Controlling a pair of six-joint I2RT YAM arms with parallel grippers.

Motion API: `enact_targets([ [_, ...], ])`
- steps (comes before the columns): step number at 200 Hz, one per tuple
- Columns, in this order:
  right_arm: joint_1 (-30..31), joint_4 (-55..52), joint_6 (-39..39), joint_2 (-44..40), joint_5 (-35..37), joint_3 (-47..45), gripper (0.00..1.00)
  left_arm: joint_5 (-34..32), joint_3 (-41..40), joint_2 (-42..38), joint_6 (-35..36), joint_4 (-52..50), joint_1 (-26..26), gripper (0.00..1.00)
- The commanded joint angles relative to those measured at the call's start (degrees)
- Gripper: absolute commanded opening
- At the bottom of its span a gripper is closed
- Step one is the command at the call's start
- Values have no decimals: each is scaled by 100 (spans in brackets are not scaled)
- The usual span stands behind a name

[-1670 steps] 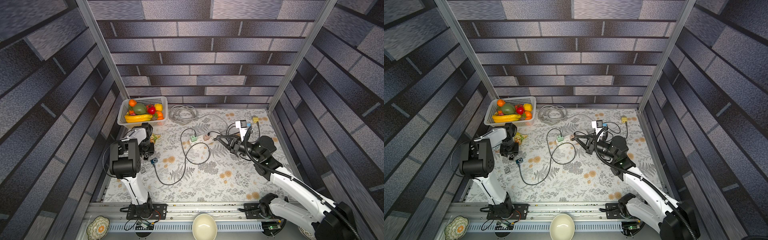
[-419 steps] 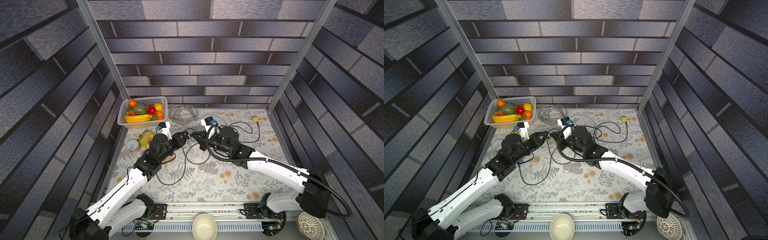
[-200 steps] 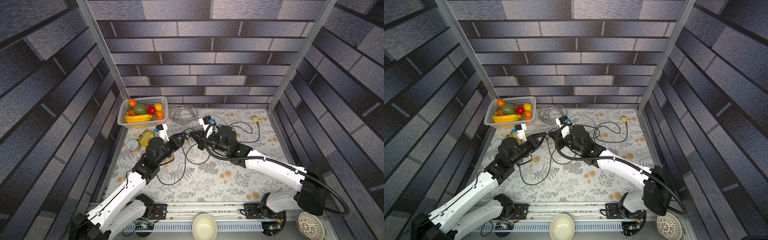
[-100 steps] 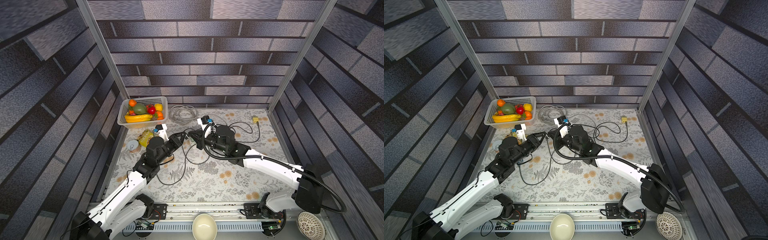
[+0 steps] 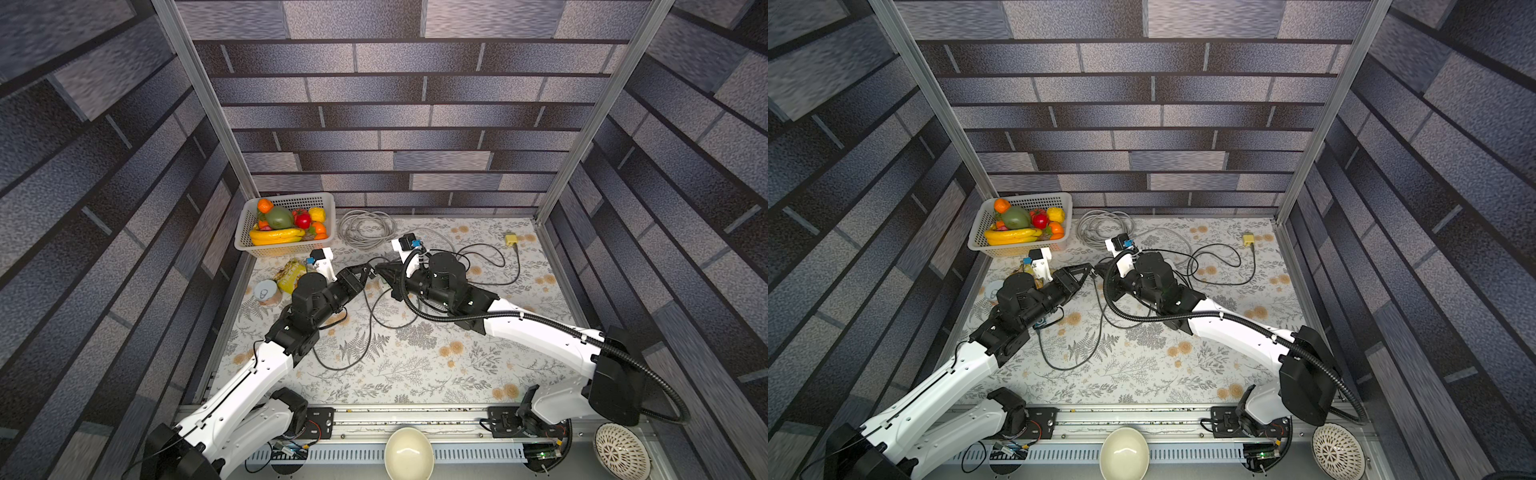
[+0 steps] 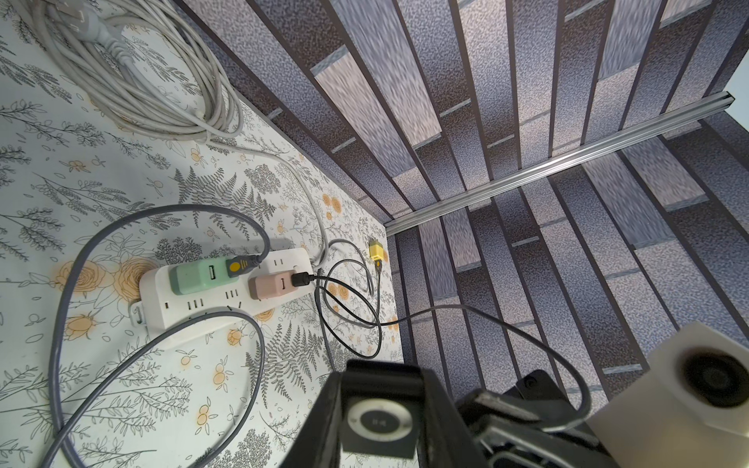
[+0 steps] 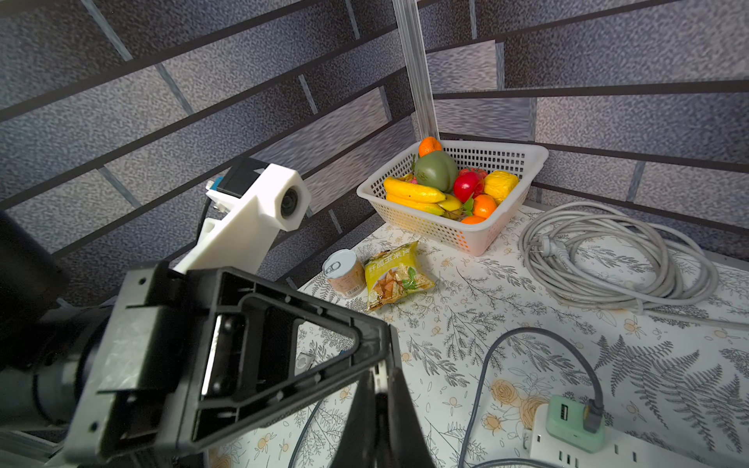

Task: Charge mp3
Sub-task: Insert the charging cable into the MP3 player, then place the MP3 player at the center of the board, then move the mp3 player to the center of the board.

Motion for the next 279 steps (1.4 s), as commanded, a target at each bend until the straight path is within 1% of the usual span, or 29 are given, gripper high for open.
enact_targets([
  [1, 128, -1287, 96, 358, -95, -317, 1, 687, 539, -211, -119, 1420, -102, 0],
  [4, 133, -1267, 129, 330, -132, -307, 3, 673, 559, -211, -86, 1301, -104, 0],
  [13, 127, -1246, 167, 181, -227, -253, 17, 615, 632, -219, 40, 827, -121, 0],
  [20, 136, -1264, 199, 3, -233, -199, 31, 531, 675, -227, 100, 321, -130, 0],
  [29, 111, -1315, 229, -259, -197, -146, 53, 414, 738, -237, 154, -362, -102, 1],
  [36, 91, -1337, 267, -478, -209, -142, 66, 318, 795, -246, 276, -977, -58, 1],
  [47, 60, -1367, 364, -832, -270, -167, 80, 86, 824, -279, 450, -1800, 0, 1],
  [60, -1, -1578, 495, -1199, -377, -187, 88, 18, 783, -344, 604, -2618, 245, 1],
  [85, -135, -2220, 735, -1777, -674, -142, 91, 202, 733, -365, 1027, -3530, 839, 2],
  [105, -209, -2598, 876, -2263, -876, -142, 92, 384, 855, -184, 1512, -4132, 1179, 3],
  [122, -257, -3032, 896, -2604, -769, -142, 93, 293, 1102, 184, 2049, -4707, 1232, 3],
  [125, -270, -3136, 882, -2655, -713, 46, 93, 284, 1159, 272, 2151, -4795, 1228, 3],
  [133, -330, -3425, 819, -2769, -477, 164, 94, 218, 1303, 540, 2449, -5043, 1153, 5],
  [137, -373, -3581, 786, -2822, -308, 215, 95, 99, 1410, 697, 2603, -5208, 1094, 5],
  [146, -516, -3938, 705, -2861, 62, 351, 96, -394, 1641, 1106, 2910, -5647, 910, 5],
  [157, -857, -4329, 655, -2811, 317, 522, 96, -696, 1854, 1593, 3186, -5972, 720, 5],
  [176, -1669, -4829, 715, -2498, 341, 760, 96, -1242, 2065, 2349, 3411, -6246, 506, 5],
  [185, -2028, -4849, 721, -2366, 244, 759, 96, -1469, 2102, 2625, 3503, -6244, 447, 5],
  [201, -2672, -4811, 706, -2139, 184, 688, 96, -1613, 2155, 3089, 3657, -6243, 493, 4],
  [219, -3420, -4679, 729, -1831, -117, 611, 96, -1965, 2279, 3597, 3819, -6364, 463, 5],
  [233, -3925, -4618, 685, -1535, -102, 611, 96, -2181, 2388, 3880, 3925, -6322, 424, 6],
  [249, -4402, -4622, 497, -1065, 113, 739, 97, -2285, 2526, 4127, 4036, -6168, 467, 7],
  [261, -4802, -4640, 380, -646, 127, 906, 97, -2416, 2668, 4367, 4144, -6145, 482, 8],
  [279, -5404, -4586, 234, 80, 320, 1184, 97, -2593, 2871, 4749, 4302, -6138, 447, 13],
])
